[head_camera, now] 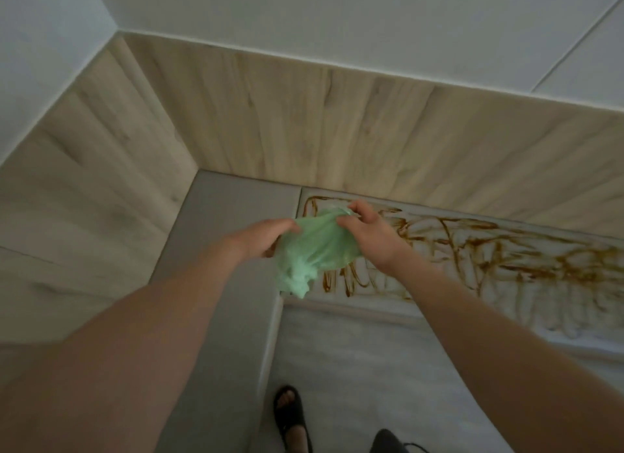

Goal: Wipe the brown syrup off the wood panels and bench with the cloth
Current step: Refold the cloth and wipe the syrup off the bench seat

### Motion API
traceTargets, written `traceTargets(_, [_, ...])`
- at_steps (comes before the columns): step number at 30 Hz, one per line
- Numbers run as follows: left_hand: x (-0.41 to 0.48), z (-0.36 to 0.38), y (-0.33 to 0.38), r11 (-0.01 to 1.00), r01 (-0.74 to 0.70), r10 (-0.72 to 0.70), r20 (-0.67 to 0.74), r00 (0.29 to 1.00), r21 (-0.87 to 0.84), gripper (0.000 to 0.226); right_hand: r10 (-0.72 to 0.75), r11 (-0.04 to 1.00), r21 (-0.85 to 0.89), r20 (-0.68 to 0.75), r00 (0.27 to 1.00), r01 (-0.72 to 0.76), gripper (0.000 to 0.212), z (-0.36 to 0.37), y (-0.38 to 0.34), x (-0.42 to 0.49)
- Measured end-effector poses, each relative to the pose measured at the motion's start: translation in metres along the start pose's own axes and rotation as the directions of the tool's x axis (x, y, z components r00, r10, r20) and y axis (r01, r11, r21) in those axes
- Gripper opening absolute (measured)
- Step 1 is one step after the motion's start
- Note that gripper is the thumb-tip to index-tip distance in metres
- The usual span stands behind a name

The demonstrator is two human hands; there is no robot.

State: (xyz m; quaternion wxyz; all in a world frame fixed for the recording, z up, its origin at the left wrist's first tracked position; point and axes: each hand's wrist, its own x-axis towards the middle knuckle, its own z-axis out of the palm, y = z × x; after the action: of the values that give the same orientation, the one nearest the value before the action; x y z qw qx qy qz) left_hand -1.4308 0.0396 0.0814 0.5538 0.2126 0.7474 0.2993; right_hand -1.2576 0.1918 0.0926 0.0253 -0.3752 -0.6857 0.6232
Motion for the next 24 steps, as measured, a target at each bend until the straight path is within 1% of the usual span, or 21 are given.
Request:
traceTargets(1, [0.008,0.006,-0.012,1.000,0.010,-0.010,0.030,0.999,0.000,0.023,0.017,1.000,0.009,-0.027,0.999,-0.017,0.010,0.003,0.012,0.002])
traceTargets(2, [0.020,0.013,-0.026,0.998,-0.013,0.010,0.054,0.998,0.061,0.025,0.045,0.999,0.008,-0.058,0.997,-0.045,0.013,0.005,0.026,0.005])
traceTargets(3, [0.027,0.021,-0.038,0.983,-0.027,0.014,0.071,0.997,0.179,0.021,0.065,0.998,0.012,-0.076,0.995,-0.064,0.013,0.006,0.040,0.008])
traceTargets(4, [0.034,0.030,-0.051,0.956,-0.034,0.012,0.078,0.997,0.291,0.010,0.087,0.996,0.014,-0.081,0.993,-0.086,0.012,0.007,0.055,0.012])
traceTargets(5, [0.043,0.037,-0.065,0.935,-0.022,-0.002,0.067,0.998,0.355,0.009,0.100,0.995,0.016,-0.084,0.991,-0.099,0.013,0.008,0.070,0.017])
traceTargets(6, [0.051,0.044,-0.077,0.929,-0.013,-0.006,0.051,0.999,0.369,0.014,0.116,0.993,0.014,-0.085,0.990,-0.115,0.015,0.008,0.083,0.021])
traceTargets(7, [0.058,0.051,-0.088,0.939,0.015,-0.021,0.016,1.000,0.345,0.017,0.134,0.991,0.012,-0.088,0.987,-0.134,0.016,0.009,0.099,0.027])
traceTargets(9, [0.073,0.061,-0.110,0.974,0.035,-0.019,-0.075,0.997,0.222,0.025,0.173,0.985,0.027,-0.107,0.979,-0.171,0.016,0.009,0.124,0.033])
traceTargets(11, [0.093,0.072,-0.138,0.990,0.036,-0.016,-0.143,0.990,0.138,0.024,0.201,0.979,0.063,-0.104,0.974,-0.195,0.016,0.011,0.157,0.048])
traceTargets(13, [0.114,0.081,-0.161,0.985,-0.009,0.035,-0.149,0.988,0.171,0.014,0.200,0.979,0.057,-0.115,0.973,-0.194,0.014,0.012,0.185,0.068])
traceTargets(15, [0.144,0.088,-0.178,0.969,-0.064,0.115,-0.208,0.971,0.238,0.010,0.168,0.986,0.027,-0.167,0.971,-0.166,0.011,0.013,0.211,0.094])
traceTargets(16, [0.162,0.090,-0.186,0.966,-0.077,0.142,-0.258,0.956,0.248,0.013,0.150,0.988,0.003,-0.198,0.969,-0.152,0.010,0.013,0.225,0.108])
traceTargets(17, [0.182,0.093,-0.195,0.963,-0.075,0.156,-0.308,0.939,0.260,0.021,0.137,0.987,-0.049,-0.223,0.965,-0.152,0.009,0.013,0.241,0.123])
traceTargets(18, [0.206,0.097,-0.208,0.955,-0.051,0.160,-0.360,0.919,0.293,0.031,0.129,0.976,-0.141,-0.240,0.962,-0.166,0.010,0.016,0.263,0.140])
traceTargets(19, [0.223,0.101,-0.218,0.937,0.022,0.128,-0.401,0.907,0.348,0.041,0.146,0.921,-0.319,-0.243,0.959,-0.221,0.018,0.017,0.279,0.153])
traceTargets(20, [0.240,0.106,-0.229,0.889,0.125,0.093,-0.441,0.893,0.441,0.047,0.173,0.782,-0.555,-0.244,0.954,-0.284,0.032,0.020,0.299,0.166])
traceTargets(21, [0.258,0.114,-0.244,0.822,0.206,0.086,-0.474,0.876,0.530,0.047,0.170,0.605,-0.735,-0.258,0.951,-0.307,0.048,0.027,0.321,0.176])
traceTargets(22, [0.273,0.125,-0.259,0.780,0.216,0.127,-0.487,0.864,0.587,0.042,0.119,0.495,-0.825,-0.245,0.962,-0.272,0.057,0.036,0.342,0.184])
traceTargets(23, [0.284,0.133,-0.269,0.760,0.151,0.224,-0.472,0.852,0.633,0.037,0.034,0.465,-0.866,-0.189,0.981,-0.183,0.058,0.044,0.354,0.190])
traceTargets(24, [0.294,0.142,-0.280,0.724,0.035,0.353,-0.414,0.839,0.689,0.034,-0.065,0.475,-0.878,-0.096,0.993,-0.053,0.055,0.053,0.369,0.195])
